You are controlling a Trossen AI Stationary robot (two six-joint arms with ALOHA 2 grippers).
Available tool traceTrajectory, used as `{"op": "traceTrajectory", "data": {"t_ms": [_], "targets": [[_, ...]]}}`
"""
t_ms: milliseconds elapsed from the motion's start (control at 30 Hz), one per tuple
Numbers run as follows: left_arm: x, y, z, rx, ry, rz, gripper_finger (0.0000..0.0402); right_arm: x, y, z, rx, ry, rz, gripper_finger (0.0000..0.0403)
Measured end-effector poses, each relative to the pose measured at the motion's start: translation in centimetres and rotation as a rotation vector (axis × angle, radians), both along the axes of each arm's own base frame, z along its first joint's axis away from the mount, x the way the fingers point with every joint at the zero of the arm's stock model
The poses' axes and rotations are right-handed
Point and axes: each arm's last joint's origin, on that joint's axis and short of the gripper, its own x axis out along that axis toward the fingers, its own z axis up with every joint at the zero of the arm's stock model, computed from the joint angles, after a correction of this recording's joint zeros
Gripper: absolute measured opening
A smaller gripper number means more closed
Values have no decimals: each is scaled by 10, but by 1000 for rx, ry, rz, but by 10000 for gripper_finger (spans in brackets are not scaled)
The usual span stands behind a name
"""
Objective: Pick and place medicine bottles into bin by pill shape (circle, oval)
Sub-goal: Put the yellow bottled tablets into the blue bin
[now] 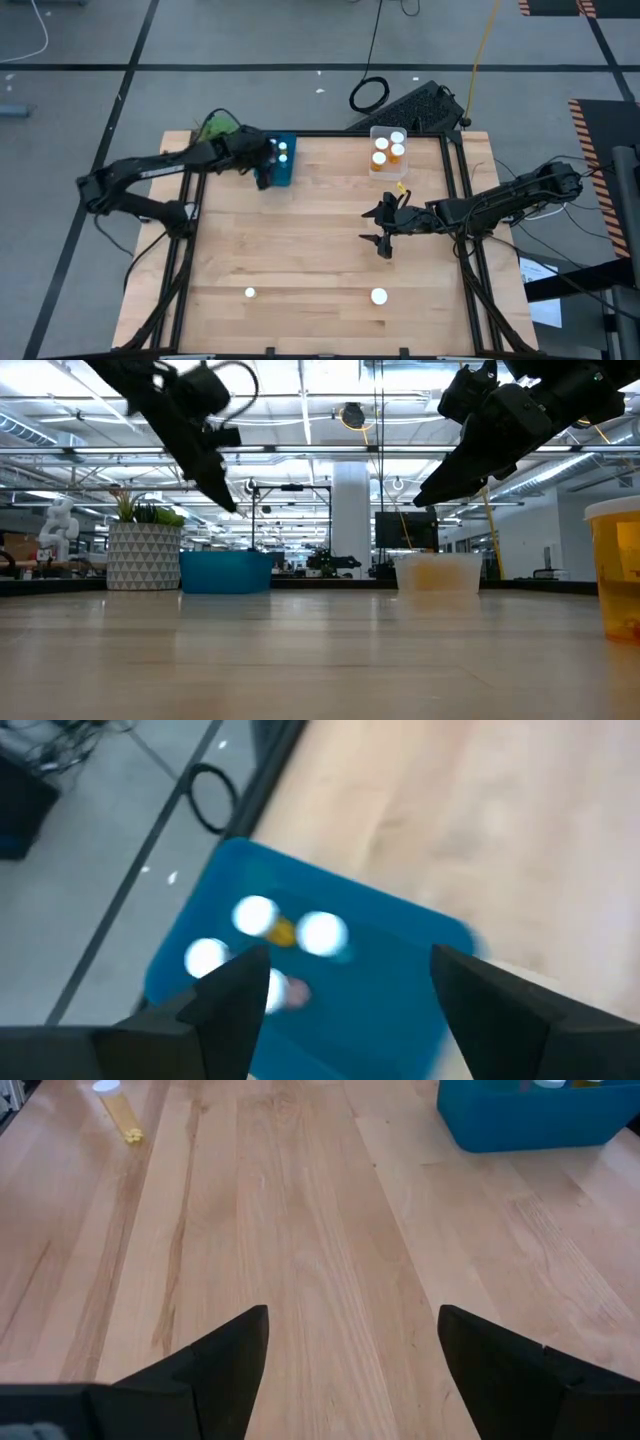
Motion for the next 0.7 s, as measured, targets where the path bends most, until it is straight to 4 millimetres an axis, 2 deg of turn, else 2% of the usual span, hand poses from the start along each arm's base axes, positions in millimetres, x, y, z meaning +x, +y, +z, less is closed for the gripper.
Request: {"op": "traceTrajectory", "data": {"t_ms": [133, 300, 467, 700], "targets": [[-8, -35, 16, -39, -21, -62, 280, 0, 0, 0, 0, 0, 0, 283], [-17, -83, 27, -72, -15, -144, 280, 0, 0, 0, 3, -1, -1, 283], [-26, -129, 28, -125, 7, -217, 280, 0, 2, 0, 7, -2, 4, 283], [-37, -180, 23, -224, 33, -268, 280, 1, 2, 1, 25, -17, -6, 283]]}}
